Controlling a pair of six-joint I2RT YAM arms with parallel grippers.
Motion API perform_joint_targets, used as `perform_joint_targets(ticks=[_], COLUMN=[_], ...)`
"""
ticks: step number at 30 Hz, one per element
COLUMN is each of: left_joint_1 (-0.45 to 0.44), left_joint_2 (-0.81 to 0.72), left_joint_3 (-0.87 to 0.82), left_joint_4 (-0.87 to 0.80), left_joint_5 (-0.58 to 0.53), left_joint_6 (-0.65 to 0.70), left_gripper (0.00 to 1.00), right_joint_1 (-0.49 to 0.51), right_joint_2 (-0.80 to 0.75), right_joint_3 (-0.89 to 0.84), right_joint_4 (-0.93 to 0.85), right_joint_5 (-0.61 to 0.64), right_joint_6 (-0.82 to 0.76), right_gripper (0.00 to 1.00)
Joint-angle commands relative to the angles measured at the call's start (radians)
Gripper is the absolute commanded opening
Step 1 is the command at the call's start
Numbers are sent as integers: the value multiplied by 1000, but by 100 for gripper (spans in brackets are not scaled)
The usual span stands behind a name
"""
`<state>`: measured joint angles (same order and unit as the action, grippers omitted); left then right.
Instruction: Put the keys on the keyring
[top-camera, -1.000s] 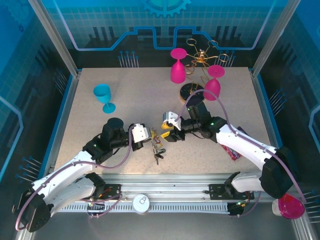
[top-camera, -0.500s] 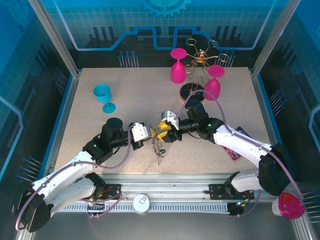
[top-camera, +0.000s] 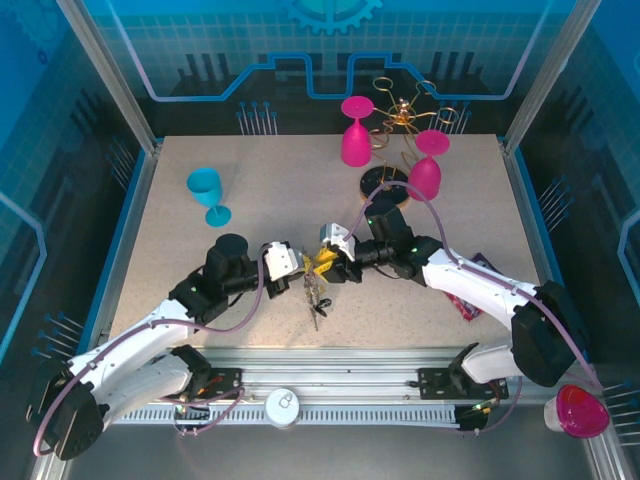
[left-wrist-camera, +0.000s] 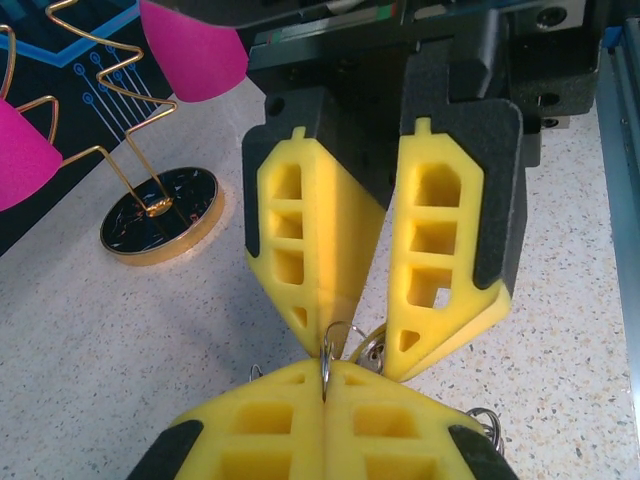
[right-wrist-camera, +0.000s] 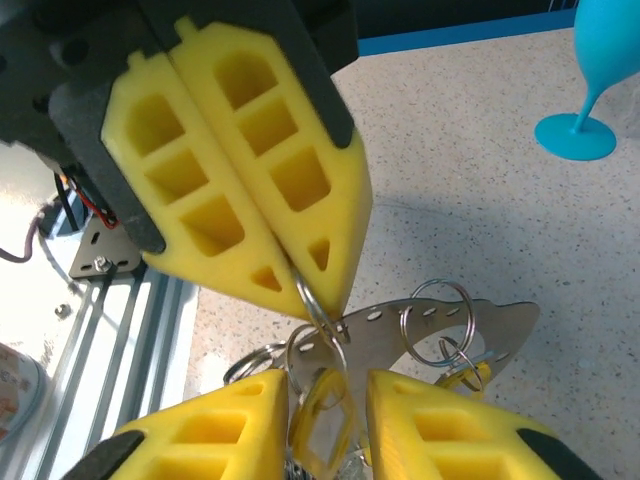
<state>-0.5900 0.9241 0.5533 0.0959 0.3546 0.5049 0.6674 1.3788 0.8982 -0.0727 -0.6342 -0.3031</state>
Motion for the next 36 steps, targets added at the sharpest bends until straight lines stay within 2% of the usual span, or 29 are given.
perform_joint_targets(ticks=[1, 5, 18, 19, 22, 25, 30, 36], left_joint_1=[-2, 1, 1, 1, 5, 6, 6, 8], left_joint_2=[-5, -20, -31, -31, -34, -34, -36, -32], left_joint_3=[20, 13, -17, -18, -24, -23, -29, -26], left_joint_4=[51, 50, 193, 189, 176, 142, 143, 151], left_joint_5=[-3, 0, 79, 77, 75, 81, 85, 93], left_joint_6=[-24, -31, -61, -60, -55, -42, -39, -46], left_gripper=[0, 0, 0, 0, 0, 0, 0, 0], right_joint_1=[9, 7, 44, 42, 12, -10, -16, 3], right_joint_2=[-10, -14, 69, 61, 10, -51, -96, -52], right_joint_3=[29, 44, 47, 45, 23, -9, -54, -24], right_joint_4=[-45, -97, -43, -37, -8, 14, 68, 85], right_joint_5=[31, 48, 31, 30, 16, 6, -19, -49], right_joint_6=[-14, -37, 11, 17, 32, 10, -25, -38], right_gripper=[15, 0, 0, 1, 20, 31, 33, 30])
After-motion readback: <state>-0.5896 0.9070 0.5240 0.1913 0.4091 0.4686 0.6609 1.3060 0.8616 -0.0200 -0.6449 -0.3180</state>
